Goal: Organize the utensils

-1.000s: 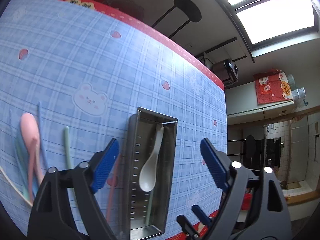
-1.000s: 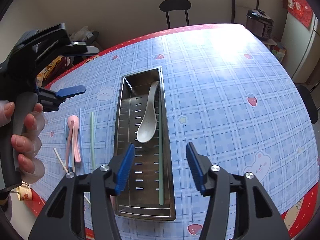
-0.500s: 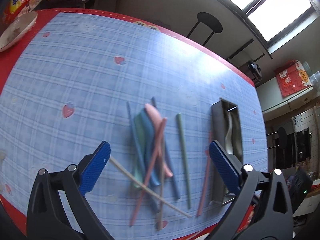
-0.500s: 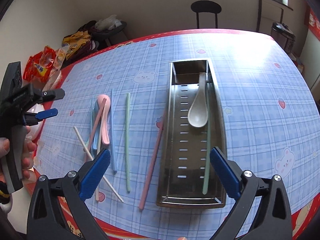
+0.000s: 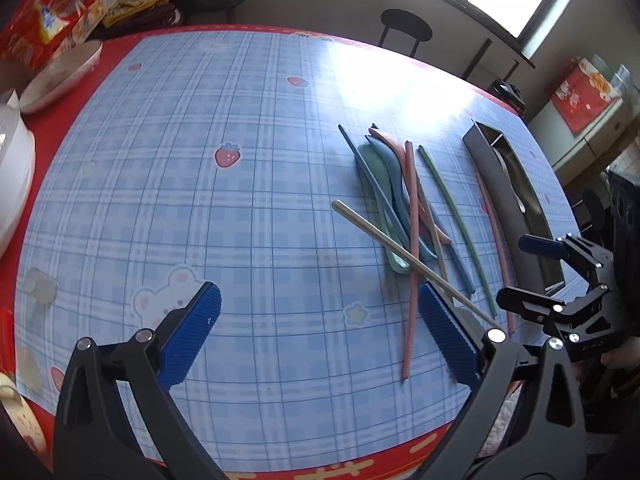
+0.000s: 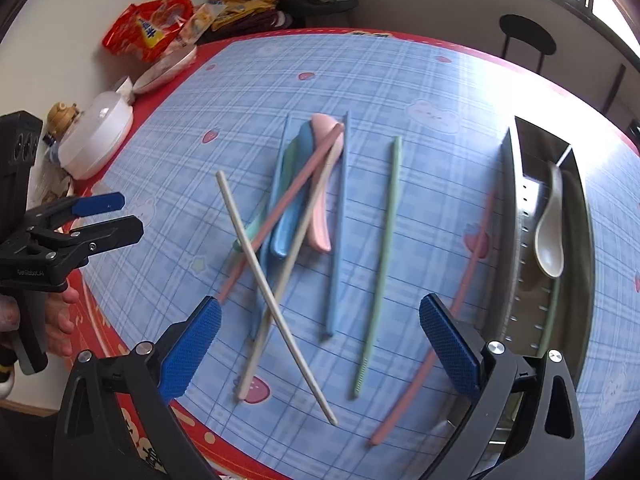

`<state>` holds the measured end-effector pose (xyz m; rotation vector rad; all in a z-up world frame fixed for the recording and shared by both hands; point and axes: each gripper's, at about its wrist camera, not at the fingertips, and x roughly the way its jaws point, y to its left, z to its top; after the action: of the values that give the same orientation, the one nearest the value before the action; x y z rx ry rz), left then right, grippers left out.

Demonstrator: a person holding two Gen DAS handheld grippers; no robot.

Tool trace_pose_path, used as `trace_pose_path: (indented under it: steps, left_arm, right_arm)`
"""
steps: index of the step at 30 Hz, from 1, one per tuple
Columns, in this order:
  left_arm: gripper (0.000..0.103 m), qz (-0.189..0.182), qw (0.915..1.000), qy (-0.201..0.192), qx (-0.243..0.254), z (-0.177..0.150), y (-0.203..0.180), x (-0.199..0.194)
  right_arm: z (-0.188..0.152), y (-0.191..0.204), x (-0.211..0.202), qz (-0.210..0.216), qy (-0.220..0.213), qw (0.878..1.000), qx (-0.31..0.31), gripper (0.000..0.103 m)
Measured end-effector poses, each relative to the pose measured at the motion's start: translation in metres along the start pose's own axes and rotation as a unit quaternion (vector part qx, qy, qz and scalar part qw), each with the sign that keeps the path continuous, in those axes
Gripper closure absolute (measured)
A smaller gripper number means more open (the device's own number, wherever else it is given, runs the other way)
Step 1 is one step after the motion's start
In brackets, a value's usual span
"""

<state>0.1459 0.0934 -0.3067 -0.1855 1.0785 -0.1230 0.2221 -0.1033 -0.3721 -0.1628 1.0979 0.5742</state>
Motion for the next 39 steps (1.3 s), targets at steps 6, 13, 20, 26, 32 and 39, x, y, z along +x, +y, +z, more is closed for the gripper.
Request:
trace_pose_path:
  steps: [6,13,20,26,32,39]
  left_arm:
    - [0.006,-0.027,0.9993,0.017,0.019,0.000,-0.003,0.013]
    - [0.006,-0.041,0.9986,0.031,0.011,0.000,-0.004,0.024]
    - [0.007,-0.046,0.9987,0.020,-0.009,0.001,0.005,0.021]
    - [0.021,-0.061,0.9977,0.022,-0.020,0.004,0.007,0.022]
    - [0.034,-0.083,0.9961,0.030,-0.004,0.009,-0.006,0.027]
    - [0.042,-0.102,0.9940,0.037,0.008,0.016,-0.020,0.034]
  right_arm:
    - [0.000,0.012,0.025,0.017,0.034,0.999,-0.017,0.039]
    - [0.004,0.022,0.028,0.028,0.031,0.999,-0.035,0.063]
    - [0.011,0.039,0.031,0.028,0.031,0.995,-0.086,0.078]
    - [0.017,0.046,0.038,0.029,0.034,0.994,-0.100,0.085]
    - [0.017,0.048,0.044,0.027,0.043,0.993,-0.104,0.085]
    - [0.014,0.045,0.045,0.032,0.048,0.994,-0.096,0.090]
